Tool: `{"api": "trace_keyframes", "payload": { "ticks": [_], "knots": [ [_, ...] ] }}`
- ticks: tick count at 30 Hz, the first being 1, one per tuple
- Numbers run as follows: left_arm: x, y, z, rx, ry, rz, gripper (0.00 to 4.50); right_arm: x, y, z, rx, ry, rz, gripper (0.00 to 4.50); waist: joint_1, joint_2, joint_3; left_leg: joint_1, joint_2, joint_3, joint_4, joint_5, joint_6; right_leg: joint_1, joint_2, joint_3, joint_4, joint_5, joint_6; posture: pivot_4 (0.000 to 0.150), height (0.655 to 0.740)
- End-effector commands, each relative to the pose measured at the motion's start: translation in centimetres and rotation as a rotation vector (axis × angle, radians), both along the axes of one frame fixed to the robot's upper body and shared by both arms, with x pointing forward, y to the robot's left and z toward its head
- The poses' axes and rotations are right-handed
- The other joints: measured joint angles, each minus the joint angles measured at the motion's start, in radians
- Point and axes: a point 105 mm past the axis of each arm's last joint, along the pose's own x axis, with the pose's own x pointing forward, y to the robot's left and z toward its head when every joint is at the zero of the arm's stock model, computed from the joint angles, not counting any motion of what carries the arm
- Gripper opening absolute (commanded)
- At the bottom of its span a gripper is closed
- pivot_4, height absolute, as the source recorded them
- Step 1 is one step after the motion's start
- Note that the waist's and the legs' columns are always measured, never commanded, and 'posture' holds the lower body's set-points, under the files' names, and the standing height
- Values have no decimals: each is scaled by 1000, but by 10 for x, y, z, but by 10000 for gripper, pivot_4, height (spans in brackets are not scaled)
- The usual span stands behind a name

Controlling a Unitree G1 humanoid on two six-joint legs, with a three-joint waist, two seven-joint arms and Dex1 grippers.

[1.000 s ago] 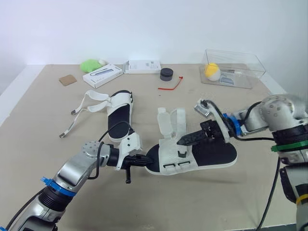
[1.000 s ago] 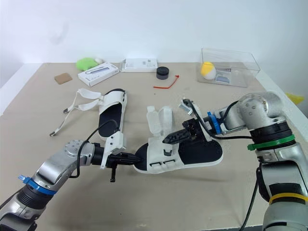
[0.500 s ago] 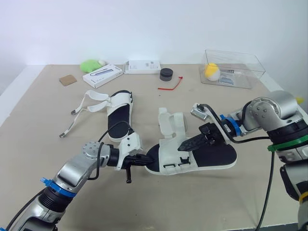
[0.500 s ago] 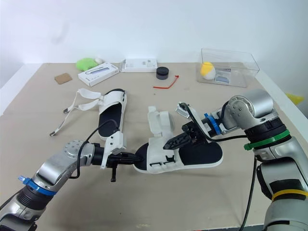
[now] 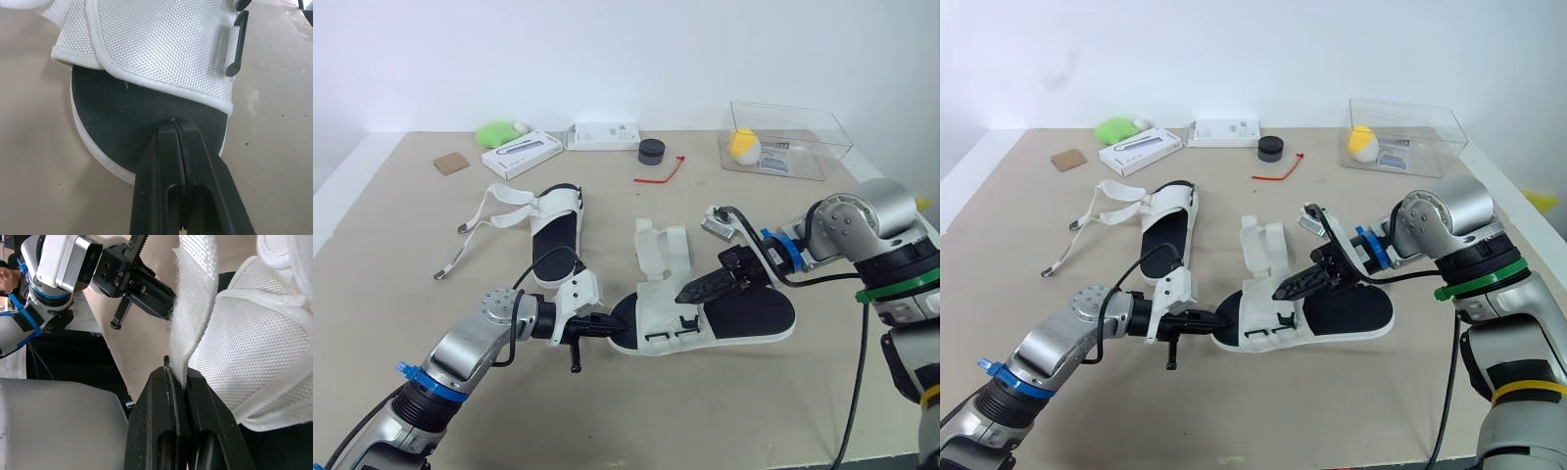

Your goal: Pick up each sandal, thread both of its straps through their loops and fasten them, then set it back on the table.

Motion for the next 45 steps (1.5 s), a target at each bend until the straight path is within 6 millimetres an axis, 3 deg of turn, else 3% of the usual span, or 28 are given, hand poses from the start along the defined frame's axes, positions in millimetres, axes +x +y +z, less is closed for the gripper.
{"api": "trace_keyframes", "payload": {
  "ticks": [1, 28, 45],
  "knots": [
    [4, 6, -9, 35, 9, 44, 0, 0, 4, 12, 32, -17, 19, 180, 0, 0, 0, 0, 0, 0, 0, 0, 0, 0, 0, 0, 0, 0, 0, 1500, 7400],
    [5, 4, -10, 26, 4, 52, 0, -13, -6, -17, -153, -80, 79, 180, 0, 0, 0, 0, 0, -1, -1, 0, 0, 0, 0, -1, 0, -1, -1, 1500, 7400],
    [6, 2, -10, 21, 2, 55, 0, -20, 1, -5, -109, -137, 121, 180, 0, 0, 0, 0, 0, -1, -1, -1, 0, 0, -1, -1, 0, -2, 0, 1500, 7400]
  ]
}}
